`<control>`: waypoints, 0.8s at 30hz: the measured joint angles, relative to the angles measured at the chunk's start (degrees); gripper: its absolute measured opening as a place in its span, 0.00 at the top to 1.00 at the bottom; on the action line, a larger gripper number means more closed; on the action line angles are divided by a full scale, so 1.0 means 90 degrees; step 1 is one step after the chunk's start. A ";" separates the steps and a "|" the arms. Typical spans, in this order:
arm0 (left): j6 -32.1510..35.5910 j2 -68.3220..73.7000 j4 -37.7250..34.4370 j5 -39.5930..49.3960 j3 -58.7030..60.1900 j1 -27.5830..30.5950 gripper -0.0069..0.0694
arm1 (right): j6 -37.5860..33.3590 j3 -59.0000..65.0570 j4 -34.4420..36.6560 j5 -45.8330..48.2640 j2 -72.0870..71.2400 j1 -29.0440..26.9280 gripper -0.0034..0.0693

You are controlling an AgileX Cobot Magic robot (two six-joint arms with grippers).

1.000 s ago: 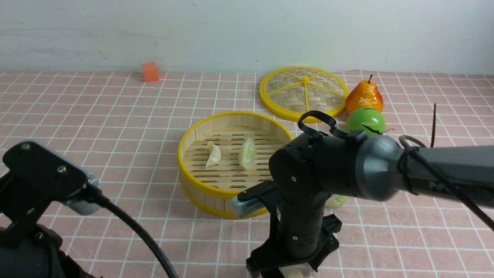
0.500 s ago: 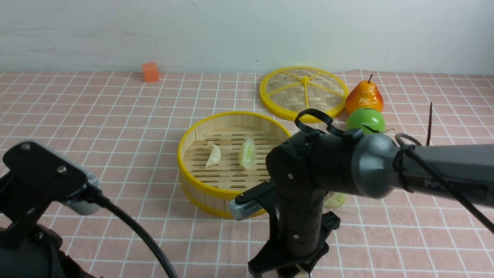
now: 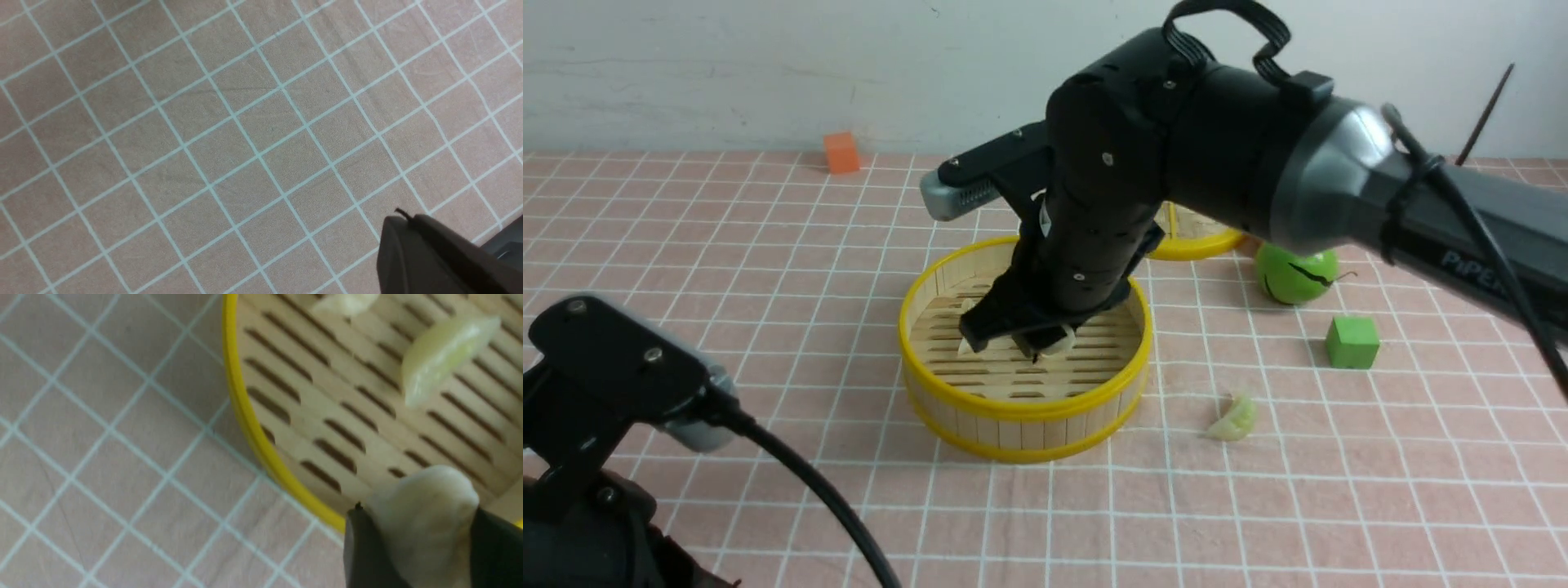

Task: Put the dumplings into the steamer on the table with the pink tablecloth.
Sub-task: 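Place the dumpling in the bamboo steamer basket with the right gripper, then reach for and grasp a dumpling lying on the table beside the steamer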

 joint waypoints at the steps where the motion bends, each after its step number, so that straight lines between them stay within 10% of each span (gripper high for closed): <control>1: 0.0000 0.0000 0.0025 -0.0014 0.0000 0.0000 0.92 | 0.0000 -0.0098 0.0022 -0.0129 0.0193 -0.0046 0.55; 11: 0.0000 0.0000 0.0181 -0.0436 0.0000 0.0000 0.92 | 0.0000 -0.0564 0.0341 -0.0382 0.1379 -0.0402 0.54; 24: 0.0000 0.0000 0.0412 -0.0988 0.0000 0.0000 0.91 | -0.0635 -0.1987 0.0401 0.1265 0.1166 -0.0526 0.12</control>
